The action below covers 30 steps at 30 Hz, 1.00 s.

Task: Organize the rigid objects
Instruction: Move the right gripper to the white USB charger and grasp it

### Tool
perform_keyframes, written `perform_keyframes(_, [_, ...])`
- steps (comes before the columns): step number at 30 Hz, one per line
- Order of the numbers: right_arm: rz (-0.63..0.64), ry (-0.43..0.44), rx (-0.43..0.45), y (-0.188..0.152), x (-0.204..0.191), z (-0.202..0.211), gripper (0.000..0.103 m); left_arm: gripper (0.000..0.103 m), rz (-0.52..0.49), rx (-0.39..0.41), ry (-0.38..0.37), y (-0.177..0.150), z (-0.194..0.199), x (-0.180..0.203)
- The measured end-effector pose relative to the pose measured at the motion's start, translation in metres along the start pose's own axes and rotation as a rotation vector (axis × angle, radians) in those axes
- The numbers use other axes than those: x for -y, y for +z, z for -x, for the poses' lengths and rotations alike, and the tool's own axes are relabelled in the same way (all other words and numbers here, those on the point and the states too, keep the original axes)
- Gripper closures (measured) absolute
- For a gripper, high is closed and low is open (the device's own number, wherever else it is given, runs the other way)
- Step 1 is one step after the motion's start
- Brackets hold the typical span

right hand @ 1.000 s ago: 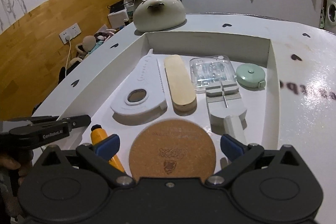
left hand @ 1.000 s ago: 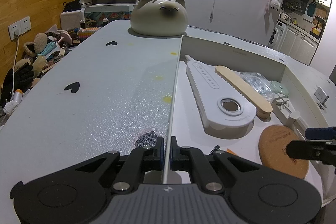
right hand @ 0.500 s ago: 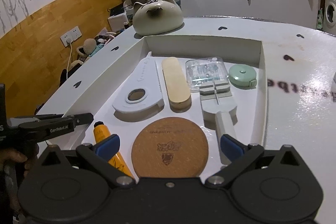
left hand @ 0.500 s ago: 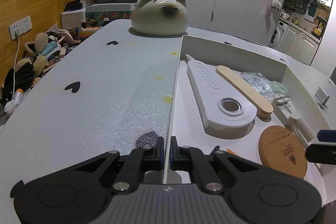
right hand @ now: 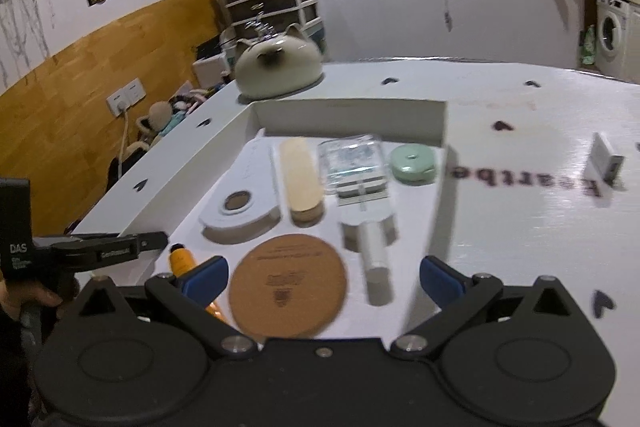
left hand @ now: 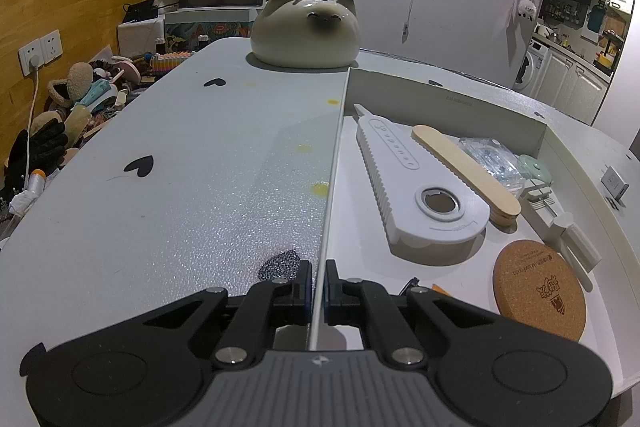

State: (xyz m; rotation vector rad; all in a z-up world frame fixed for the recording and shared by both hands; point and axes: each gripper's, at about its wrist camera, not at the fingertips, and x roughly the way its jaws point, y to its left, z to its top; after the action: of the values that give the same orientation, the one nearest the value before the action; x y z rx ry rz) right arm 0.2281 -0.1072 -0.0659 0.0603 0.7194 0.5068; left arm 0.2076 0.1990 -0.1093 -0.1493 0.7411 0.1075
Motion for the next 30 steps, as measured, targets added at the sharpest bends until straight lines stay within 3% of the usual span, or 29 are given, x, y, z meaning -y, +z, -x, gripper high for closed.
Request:
perform_keyframes(11, [-0.050,-0.151,0.065,-0.005,0.052,0.023,0.000,0.099,0.000,0.000,0.000,0.000,0.000,0.000])
perform_keyframes(20, [-0.034,-0.319,0.095,-0.002,0.112,0.016,0.001,0.099,0.001,0.000,0.000,0.000,0.000,0.000])
perform_keyframes(22, [-0.021,-0.349,0.109,0.002,0.125,0.011,0.005,0.099,0.003,0.001,0.001,0.000,0.000,0.000])
perform_keyframes(30, [-0.067,-0.392,0.153,0.027,0.178,-0.017,0.039,0.099,0.002,-0.002,0.002,-0.001,0.002,-0.002])
